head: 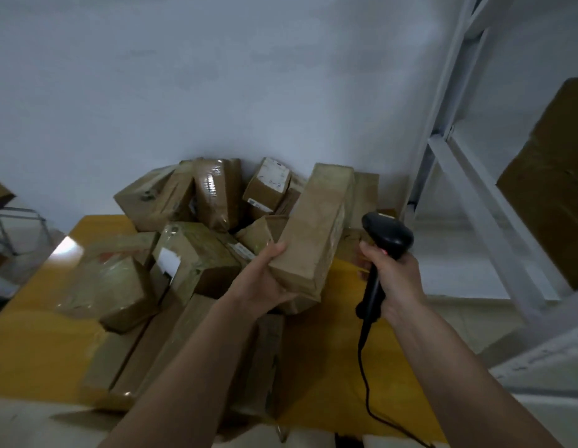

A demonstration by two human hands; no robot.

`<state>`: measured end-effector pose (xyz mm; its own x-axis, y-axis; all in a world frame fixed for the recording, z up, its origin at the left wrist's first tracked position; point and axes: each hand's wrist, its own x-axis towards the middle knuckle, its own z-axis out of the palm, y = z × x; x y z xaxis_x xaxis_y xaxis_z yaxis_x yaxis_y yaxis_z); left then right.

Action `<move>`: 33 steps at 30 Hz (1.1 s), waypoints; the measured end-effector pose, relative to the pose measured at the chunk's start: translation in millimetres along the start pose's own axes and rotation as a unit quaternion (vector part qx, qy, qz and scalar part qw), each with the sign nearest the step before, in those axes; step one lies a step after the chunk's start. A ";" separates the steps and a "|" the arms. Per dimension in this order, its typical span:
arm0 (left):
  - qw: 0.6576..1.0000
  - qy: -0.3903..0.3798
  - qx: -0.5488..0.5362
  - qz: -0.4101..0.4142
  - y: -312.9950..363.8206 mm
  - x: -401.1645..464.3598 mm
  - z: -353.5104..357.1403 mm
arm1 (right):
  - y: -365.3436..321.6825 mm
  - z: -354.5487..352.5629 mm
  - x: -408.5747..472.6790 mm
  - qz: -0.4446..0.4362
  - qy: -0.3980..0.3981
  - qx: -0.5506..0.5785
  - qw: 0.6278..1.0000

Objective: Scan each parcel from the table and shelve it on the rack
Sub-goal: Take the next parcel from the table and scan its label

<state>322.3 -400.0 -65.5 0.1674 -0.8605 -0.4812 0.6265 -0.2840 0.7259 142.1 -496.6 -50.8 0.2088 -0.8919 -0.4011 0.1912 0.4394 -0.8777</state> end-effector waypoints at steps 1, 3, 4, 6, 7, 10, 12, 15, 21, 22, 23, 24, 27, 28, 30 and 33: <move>1.000 -0.024 -0.016 0.002 -5.2 -10.8 -6.4 | 4.0 0.5 -9.4 0.000 0.003 0.004 1.000; 0.997 -0.059 -0.054 0.009 -17.2 -31.0 -17.8 | 11.5 1.4 -28.6 -0.001 0.003 0.011 1.000; 0.994 -0.076 -0.073 0.015 -22.8 -41.2 -21.6 | 14.8 1.6 -39.3 -0.002 -0.001 0.013 1.000; 0.987 -0.121 -0.098 0.035 -33.4 -60.6 -27.8 | 20.9 1.6 -60.9 -0.005 -0.020 0.016 1.000; 0.983 -0.142 -0.105 0.044 -38.5 -70.6 -29.7 | 24.0 0.9 -72.0 -0.007 -0.029 0.016 0.999; 0.974 -0.174 -0.134 0.054 -52.1 -94.4 -34.9 | 31.1 -3.4 -102.9 -0.019 -0.051 0.016 0.998; 0.968 -0.200 -0.139 0.059 -58.5 -108.0 -34.8 | 33.1 -7.3 -121.6 -0.028 -0.063 0.019 0.997; 0.959 -0.229 -0.161 0.052 -66.2 -125.2 -33.6 | 34.3 -14.1 -145.8 -0.046 -0.081 0.025 0.995; 0.964 -0.200 -0.174 0.023 -77.6 -154.8 -15.2 | 34.4 -29.7 -179.1 -0.083 -0.078 0.044 0.993; 0.964 -0.195 -0.180 0.015 -79.0 -156.7 -12.1 | 34.8 -32.1 -183.3 -0.088 -0.080 0.051 0.992; 0.963 -0.195 -0.186 0.007 -80.6 -158.4 -9.2 | 35.3 -34.9 -187.8 -0.093 -0.082 0.056 0.991; 0.961 -0.200 -0.193 -0.001 -81.6 -159.8 -5.9 | 35.7 -37.2 -191.6 -0.097 -0.084 0.060 0.990; 0.951 -0.222 -0.215 -0.024 -86.2 -161.0 1.4 | 33.1 -41.4 -200.6 -0.102 -0.089 0.072 0.988; 0.947 -0.231 -0.220 -0.031 -87.3 -160.9 3.9 | 31.0 -42.1 -202.3 -0.105 -0.092 0.071 0.988; 0.941 -0.256 -0.217 -0.036 -87.6 -160.8 9.7 | 25.6 -43.1 -204.3 -0.110 -0.099 0.065 0.987; 0.945 -0.258 -0.201 -0.028 -83.9 -159.9 21.3 | 15.1 -46.6 -202.4 -0.109 -0.109 0.053 0.987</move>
<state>226.7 -247.6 -39.0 -0.2017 -0.9702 -0.1346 0.8797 -0.2398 0.4107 58.1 -314.4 5.0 0.3510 -0.9272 -0.1307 0.3504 0.2595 -0.9000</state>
